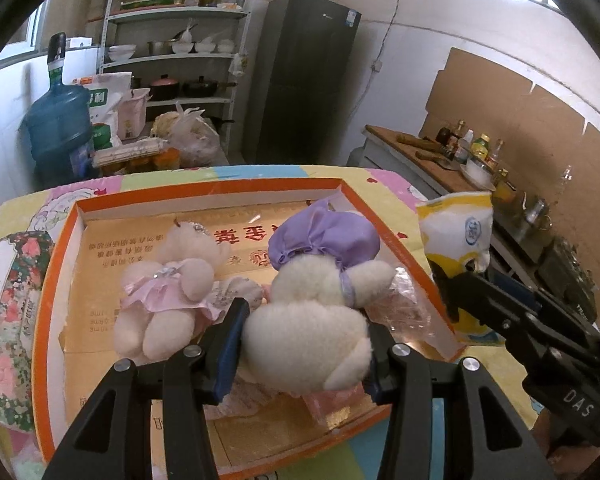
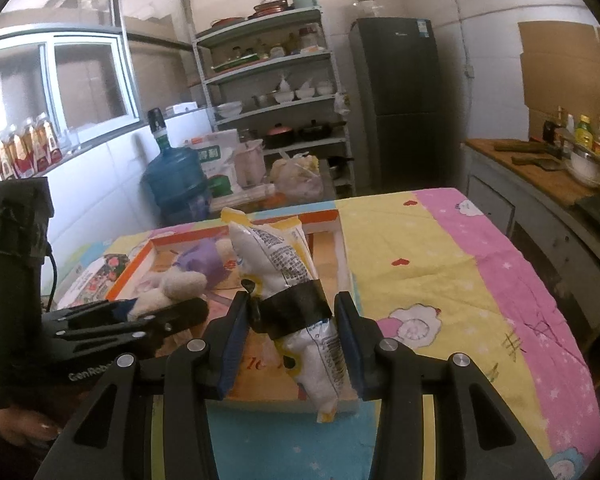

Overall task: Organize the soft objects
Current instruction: 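Lower the plush into the box and open the left gripper while the right releases the packet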

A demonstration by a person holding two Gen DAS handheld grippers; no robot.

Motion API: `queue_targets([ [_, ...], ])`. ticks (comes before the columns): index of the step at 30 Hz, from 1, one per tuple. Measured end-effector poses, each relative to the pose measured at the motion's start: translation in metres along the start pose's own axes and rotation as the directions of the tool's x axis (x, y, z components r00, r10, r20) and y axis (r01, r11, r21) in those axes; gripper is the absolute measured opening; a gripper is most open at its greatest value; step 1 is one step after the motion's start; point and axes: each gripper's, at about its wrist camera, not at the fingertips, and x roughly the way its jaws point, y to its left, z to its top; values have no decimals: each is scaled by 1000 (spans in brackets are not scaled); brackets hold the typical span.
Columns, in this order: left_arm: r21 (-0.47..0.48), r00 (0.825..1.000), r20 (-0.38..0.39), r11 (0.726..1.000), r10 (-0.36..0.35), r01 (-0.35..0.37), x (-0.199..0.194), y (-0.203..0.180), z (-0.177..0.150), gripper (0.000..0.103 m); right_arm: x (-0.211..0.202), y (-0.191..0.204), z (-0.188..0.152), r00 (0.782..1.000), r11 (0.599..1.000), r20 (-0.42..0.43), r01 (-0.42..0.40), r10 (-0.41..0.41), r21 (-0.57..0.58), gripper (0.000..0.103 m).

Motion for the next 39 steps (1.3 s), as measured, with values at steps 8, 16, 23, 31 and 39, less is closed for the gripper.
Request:
queue_targets([
  [8,-5,999,-21,1000,31,-31,15,0,0,49,28,3,6,1000,1000,-28,-6,6,1,43],
  [16,-15,999,-30,999,36,-37,24,3,1,49,34,3,9,1000,1000,-5,25,-26,-15,43],
  [23,-26,998,-37,999,42,-43,29,4,0,49,41,8,10,999,999,5,37,-37,-36,42],
  [31,-72,999,-38,997,17,-20,26,16,1,53,47,4,8,999,999,-19,-44,44,3,45],
  [39,-113,999,-27,993,44,-46,13,24,2,68,43,2,7,995,994,-5,-102,102,34,62],
])
